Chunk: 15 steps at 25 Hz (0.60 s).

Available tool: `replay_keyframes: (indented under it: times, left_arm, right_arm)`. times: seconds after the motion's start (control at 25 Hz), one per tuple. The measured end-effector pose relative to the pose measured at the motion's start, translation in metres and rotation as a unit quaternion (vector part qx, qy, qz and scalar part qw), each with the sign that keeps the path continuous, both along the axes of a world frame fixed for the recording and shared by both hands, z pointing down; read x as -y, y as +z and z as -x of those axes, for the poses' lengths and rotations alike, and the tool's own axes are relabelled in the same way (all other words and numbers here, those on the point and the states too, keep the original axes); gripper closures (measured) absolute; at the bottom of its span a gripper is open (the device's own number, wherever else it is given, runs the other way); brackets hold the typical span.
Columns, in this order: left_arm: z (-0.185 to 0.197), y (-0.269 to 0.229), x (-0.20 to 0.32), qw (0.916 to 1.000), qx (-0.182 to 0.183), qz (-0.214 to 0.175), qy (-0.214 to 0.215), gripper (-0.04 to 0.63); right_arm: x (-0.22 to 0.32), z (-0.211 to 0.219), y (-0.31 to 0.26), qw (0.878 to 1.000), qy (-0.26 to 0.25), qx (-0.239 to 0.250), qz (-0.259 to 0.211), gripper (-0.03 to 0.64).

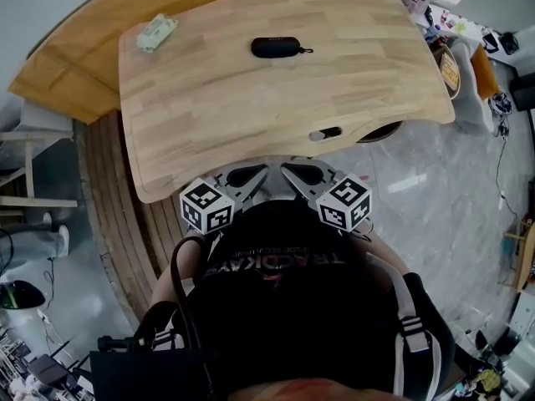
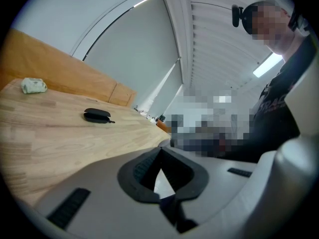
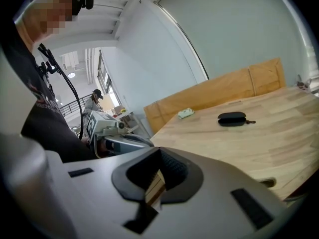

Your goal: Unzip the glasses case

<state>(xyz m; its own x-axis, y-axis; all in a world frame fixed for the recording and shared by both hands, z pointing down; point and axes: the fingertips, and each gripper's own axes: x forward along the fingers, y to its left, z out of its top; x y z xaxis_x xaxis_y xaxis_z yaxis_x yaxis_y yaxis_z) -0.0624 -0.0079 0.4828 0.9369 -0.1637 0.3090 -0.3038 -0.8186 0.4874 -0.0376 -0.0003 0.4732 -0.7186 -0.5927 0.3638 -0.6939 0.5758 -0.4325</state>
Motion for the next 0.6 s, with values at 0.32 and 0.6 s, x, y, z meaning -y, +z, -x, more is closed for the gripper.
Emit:
replay_keyframes:
  times: [0.32, 0.6]
  left_arm:
    - [-0.0001, -0.0036, 0.0033, 1.0000, -0.002, -0.002, -0.003, 0.583]
    - [-0.0015, -0.0041, 0.0038, 1.0000, 0.000, -0.003, -0.002, 0.583]
  right_arm:
    - [0.0032, -0.0005, -0.0029, 1.000, -0.001, 0.000, 0.001, 0.600]
    - [0.0040, -0.0004, -0.0034, 1.000, -0.004, -0.001, 0.001, 0.600]
